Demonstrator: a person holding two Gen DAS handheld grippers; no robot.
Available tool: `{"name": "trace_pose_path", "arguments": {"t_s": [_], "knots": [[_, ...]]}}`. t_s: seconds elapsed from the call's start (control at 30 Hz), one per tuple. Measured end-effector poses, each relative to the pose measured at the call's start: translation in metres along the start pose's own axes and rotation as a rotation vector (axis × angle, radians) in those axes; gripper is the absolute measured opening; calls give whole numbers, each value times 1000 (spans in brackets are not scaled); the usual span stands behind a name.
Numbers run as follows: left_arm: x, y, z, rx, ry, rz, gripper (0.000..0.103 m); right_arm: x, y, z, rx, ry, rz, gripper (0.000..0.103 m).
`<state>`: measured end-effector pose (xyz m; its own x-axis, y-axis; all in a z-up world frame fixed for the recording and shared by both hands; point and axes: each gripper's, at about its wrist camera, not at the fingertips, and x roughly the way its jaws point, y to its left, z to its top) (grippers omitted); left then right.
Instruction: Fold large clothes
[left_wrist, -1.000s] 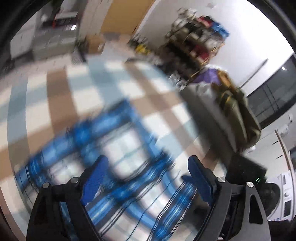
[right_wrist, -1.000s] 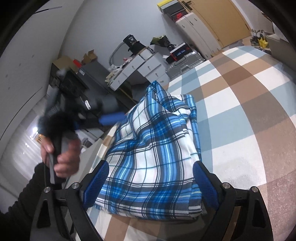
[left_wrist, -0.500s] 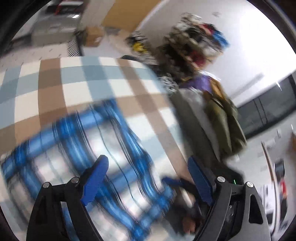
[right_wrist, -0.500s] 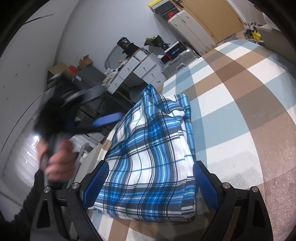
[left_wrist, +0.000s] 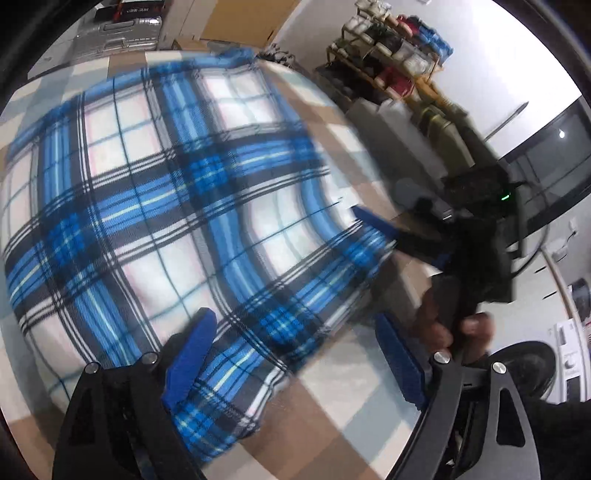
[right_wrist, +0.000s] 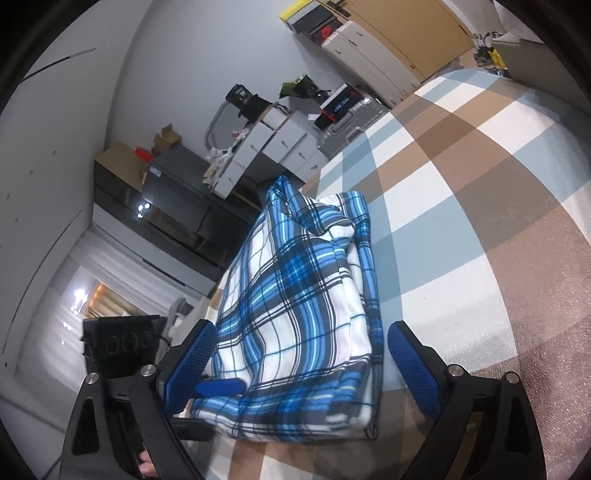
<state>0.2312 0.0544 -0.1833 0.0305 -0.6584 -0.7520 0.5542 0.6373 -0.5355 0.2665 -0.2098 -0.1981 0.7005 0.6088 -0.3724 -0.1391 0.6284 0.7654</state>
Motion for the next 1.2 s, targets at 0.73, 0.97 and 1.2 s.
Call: {"name": "trace_pose_path", "arguments": {"t_s": [0.73, 0.97, 1.2], "knots": [[-22, 14, -49, 174, -247, 121, 84, 26, 94, -21, -523, -27, -402, 103], [-24, 10, -52, 183, -252, 125, 84, 73, 122, -32, -875, 134, -600, 103], [-20, 5, -50, 188, -247, 143, 84, 104, 95, -31, -839, 313, -686, 103]]}}
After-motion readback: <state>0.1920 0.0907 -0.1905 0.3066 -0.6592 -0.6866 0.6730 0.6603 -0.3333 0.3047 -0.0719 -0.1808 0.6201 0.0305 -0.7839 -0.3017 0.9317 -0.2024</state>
